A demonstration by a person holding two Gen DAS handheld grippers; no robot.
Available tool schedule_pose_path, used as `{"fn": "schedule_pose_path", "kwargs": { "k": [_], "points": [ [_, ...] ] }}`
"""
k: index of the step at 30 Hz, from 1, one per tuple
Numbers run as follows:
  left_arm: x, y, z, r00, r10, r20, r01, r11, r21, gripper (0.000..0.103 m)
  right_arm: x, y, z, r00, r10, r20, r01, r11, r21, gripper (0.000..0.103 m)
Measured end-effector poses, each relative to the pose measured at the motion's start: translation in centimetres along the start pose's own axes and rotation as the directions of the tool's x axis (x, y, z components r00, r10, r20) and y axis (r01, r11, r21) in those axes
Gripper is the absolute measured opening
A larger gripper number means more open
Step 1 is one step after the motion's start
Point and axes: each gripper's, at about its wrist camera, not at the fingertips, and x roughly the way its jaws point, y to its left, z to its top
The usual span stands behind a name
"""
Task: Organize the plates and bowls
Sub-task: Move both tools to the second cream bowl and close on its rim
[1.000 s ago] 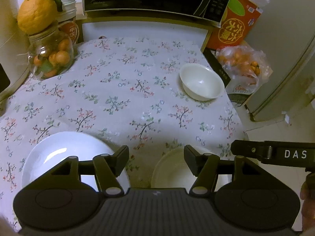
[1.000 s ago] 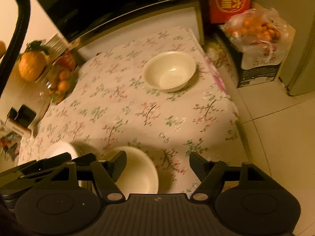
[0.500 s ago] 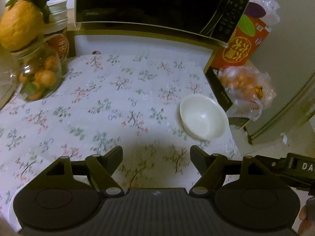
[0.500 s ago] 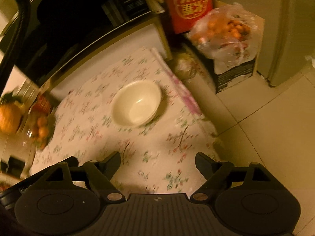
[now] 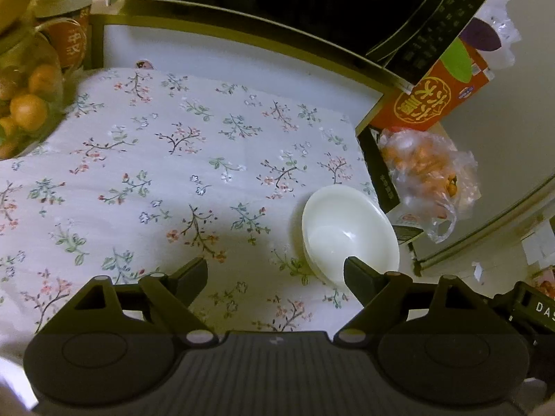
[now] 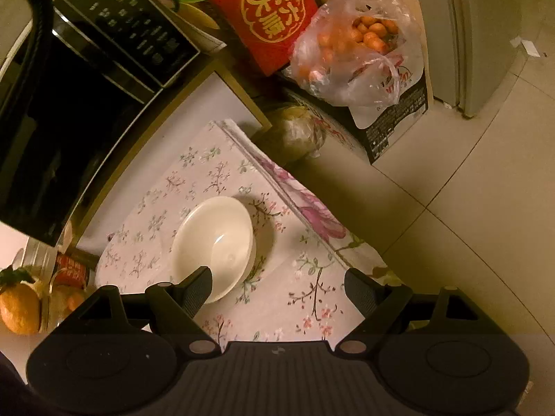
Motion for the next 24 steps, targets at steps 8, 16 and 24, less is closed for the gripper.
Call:
{"fn": "schedule_pose_path", "kwargs": {
  "k": [8,16,24],
  "points": [
    [1.8,-0.1,0.6,1.000,0.005,-0.001,-0.005,1.000,-0.007,0.085,2.2,0.1,0.9,1.000,-0.007,0.007,0.007,1.000,-0.014,0.082],
    [3.6,-1.2,0.4,1.000,-0.001,0.002,0.001,1.000,0.019,0.080,3.5,0.3,1.5,1.000,0.007,0.013,-0.007,1.000,0.004,0.079],
    [4.9,-2.4,0.1,1.000,0.020,0.016,-0.021,0.997,0.079,0.050,6.6,1.5,1.0,0.999,0.034,-0.026,-0.035,0.999,-0.039,0.052]
  ]
}}
